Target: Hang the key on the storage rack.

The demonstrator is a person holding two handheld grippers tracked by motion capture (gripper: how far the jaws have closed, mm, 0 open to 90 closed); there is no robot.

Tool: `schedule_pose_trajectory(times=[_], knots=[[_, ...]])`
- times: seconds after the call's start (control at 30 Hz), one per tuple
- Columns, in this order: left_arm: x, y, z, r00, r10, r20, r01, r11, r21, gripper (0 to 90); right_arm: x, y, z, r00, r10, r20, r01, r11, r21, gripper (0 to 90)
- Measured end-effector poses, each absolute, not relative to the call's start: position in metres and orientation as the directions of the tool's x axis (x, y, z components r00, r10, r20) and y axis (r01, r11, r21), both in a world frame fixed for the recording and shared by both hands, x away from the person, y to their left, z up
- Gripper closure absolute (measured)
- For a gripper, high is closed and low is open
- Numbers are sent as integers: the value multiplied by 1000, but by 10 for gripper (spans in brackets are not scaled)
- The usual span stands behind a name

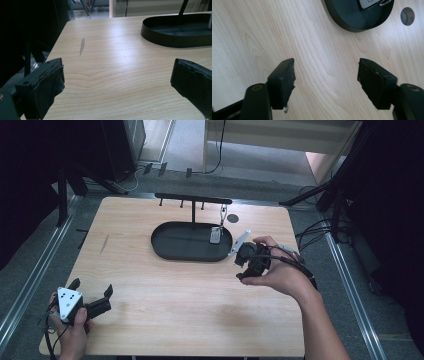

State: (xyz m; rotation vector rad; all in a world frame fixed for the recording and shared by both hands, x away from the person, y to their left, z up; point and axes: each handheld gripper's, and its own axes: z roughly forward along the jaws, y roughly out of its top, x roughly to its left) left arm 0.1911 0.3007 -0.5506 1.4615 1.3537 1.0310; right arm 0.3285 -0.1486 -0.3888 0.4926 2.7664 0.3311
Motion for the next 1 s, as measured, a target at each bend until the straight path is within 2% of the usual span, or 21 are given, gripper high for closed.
schedule_pose_trajectory(times=[0.1, 0.37, 0.43, 0.6, 0.7, 0.87, 1.0], knots=[[191, 300, -551, 65, 998, 15, 280, -33, 960, 0, 320, -162, -401, -872, 420, -251, 320, 878, 357, 256], [191, 300, -551, 65, 998, 16, 281, -33, 959, 0, 303, -200, -441, -800, 585, -135, 429, 714, 553, 194], [191, 300, -551, 64, 998, 16, 281, -33, 959, 0, 300, -210, -450, -771, 627, -112, 447, 658, 606, 133], [191, 300, -551, 65, 998, 17, 281, -35, 959, 0, 292, -240, -471, -671, 741, -14, 498, 464, 733, 98], [191, 300, -551, 65, 998, 15, 281, -32, 959, 0, 286, -257, -487, -623, 782, 24, 508, 380, 773, 0], [191, 300, -551, 65, 998, 18, 283, -36, 958, 0, 274, -283, -508, -487, 872, 55, 480, 214, 851, 0], [191, 300, -551, 61, 998, 15, 283, -32, 959, 0, 265, -302, -517, -431, 897, 95, 450, 122, 885, 0]])
